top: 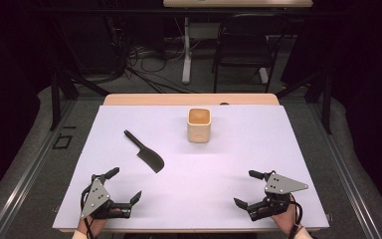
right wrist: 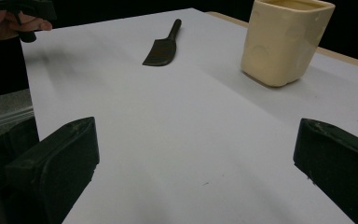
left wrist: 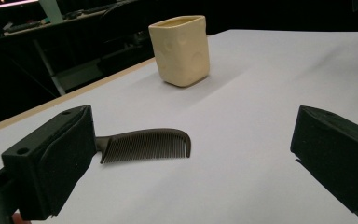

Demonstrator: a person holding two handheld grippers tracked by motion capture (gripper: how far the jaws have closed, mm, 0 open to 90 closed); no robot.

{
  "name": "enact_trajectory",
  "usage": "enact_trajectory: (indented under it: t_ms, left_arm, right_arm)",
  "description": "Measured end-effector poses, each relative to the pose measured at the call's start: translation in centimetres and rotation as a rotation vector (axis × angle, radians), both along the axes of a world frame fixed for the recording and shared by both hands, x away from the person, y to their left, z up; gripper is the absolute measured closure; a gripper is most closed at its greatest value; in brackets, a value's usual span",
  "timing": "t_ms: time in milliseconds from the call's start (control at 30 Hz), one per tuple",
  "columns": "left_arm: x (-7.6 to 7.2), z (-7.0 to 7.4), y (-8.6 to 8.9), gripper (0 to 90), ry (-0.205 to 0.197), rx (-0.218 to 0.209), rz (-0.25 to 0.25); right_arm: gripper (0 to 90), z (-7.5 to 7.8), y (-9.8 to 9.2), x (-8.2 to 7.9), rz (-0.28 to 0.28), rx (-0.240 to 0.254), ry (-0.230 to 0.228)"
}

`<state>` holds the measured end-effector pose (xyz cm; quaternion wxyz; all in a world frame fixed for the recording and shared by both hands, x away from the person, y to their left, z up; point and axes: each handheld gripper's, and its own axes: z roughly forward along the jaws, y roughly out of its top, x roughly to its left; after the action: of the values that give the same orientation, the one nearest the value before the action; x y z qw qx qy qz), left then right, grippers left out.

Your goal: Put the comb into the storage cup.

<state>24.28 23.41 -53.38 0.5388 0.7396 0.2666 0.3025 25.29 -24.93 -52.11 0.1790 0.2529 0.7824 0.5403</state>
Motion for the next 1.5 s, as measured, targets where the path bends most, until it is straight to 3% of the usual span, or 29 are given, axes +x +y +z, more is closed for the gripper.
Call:
enact_trajectory:
  t_ms: [733,867,1067,1500]
  left_arm:
    - [0.4,0.1,-0.5,0.2,0.014,0.042,0.034]
    - [0.6,0.3,-0.7,2.1,0.066,0.071,0.054]
    - [1.2,0.4,-1.0,1.3,0.061,0.09,0.051]
    - [3.4,-0.1,-1.8,0.3,0.132,0.146,0.072]
  right_arm:
    - [0.0,-0.1,0.1,0.0,0.003,-0.016,0.004]
    - [0.0,-0.1,0.2,0.1,0.002,-0.024,0.008]
    - [0.0,-0.1,0.2,0.1,-0.002,-0.03,0.01]
    - [0.0,-0.2,0.3,0.2,-0.002,-0.038,0.018]
